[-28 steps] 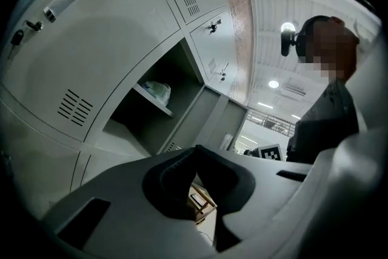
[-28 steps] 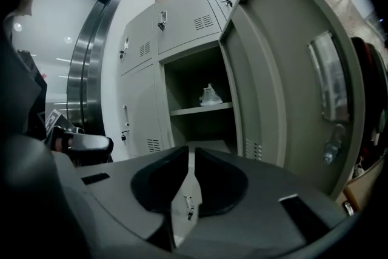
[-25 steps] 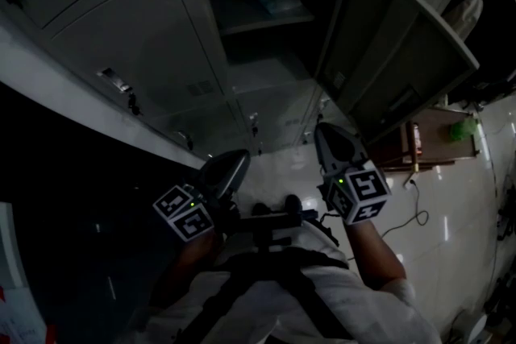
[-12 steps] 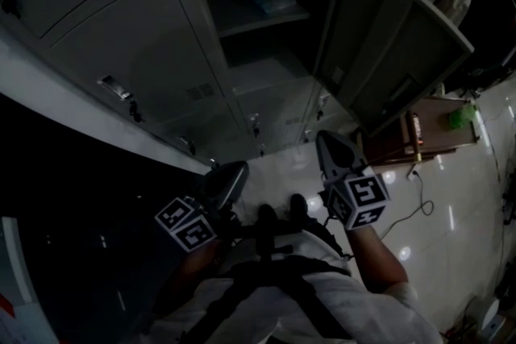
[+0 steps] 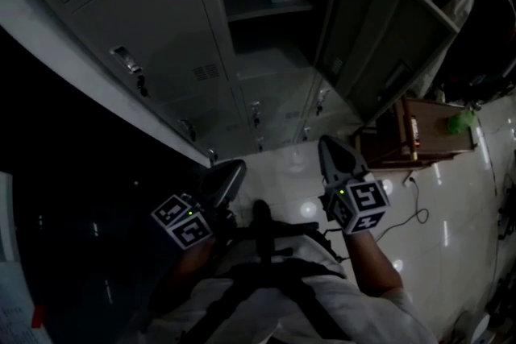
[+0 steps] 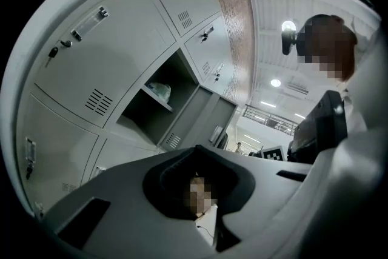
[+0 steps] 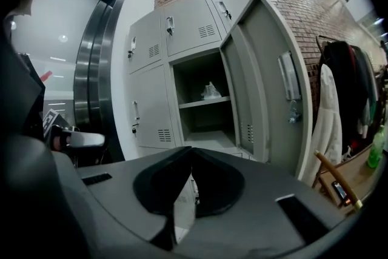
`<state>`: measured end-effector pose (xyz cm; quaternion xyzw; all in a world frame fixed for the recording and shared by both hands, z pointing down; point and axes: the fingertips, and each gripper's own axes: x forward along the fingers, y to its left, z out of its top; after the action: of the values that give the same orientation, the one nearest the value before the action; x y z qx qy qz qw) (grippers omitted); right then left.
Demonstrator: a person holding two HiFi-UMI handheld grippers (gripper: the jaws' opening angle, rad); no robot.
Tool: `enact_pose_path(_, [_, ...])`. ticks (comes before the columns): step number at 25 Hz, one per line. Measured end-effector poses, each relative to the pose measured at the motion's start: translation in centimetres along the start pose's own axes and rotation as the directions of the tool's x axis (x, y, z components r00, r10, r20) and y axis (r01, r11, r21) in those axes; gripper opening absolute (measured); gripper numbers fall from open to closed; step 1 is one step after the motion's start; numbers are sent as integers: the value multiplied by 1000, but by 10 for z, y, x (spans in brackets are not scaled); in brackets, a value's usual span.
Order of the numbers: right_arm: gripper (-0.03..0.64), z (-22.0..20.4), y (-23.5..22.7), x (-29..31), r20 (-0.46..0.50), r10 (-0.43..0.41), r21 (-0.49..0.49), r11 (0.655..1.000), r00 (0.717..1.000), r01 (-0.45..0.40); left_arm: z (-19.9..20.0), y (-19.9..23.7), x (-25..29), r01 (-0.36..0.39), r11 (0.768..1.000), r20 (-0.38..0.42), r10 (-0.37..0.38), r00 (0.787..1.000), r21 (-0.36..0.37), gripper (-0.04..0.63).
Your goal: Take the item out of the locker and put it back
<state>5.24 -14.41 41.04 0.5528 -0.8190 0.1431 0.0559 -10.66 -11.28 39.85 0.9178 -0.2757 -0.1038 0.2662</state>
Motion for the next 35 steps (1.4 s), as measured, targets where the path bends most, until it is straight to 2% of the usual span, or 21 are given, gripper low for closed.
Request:
enact_pose_path(4, [0, -9, 4, -37, 14, 48, -9, 999, 999, -48, -17, -33, -8, -46, 998, 41, 44, 998, 38, 0])
enact_pose_path(10, [0, -36, 6, -123, 8, 128, -22, 992, 992, -128, -76, -104, -22, -101, 995, 73, 98, 992, 29, 0])
enact_pose_path(16, [0, -64, 3, -196, 11, 172, -11, 985, 985, -172, -131, -178, -40, -111, 993, 65, 109, 992, 26, 0])
enact_pose_path(20, [0, -70, 10, -227, 22, 203, -16, 979, 979, -203, -153, -214, -54, -125, 992, 69, 123, 990, 26, 0])
enact_pose_path(26, [0, -79, 23, -257, 24, 232, -16, 973, 972, -231, -165, -243, -69, -140, 989, 89, 136, 987, 45, 0])
enact_pose_path(35, [0, -74, 37, -268, 33, 200, -5, 980, 979, -200, -166, -255, -93, -109, 993, 63, 107, 992, 39, 0])
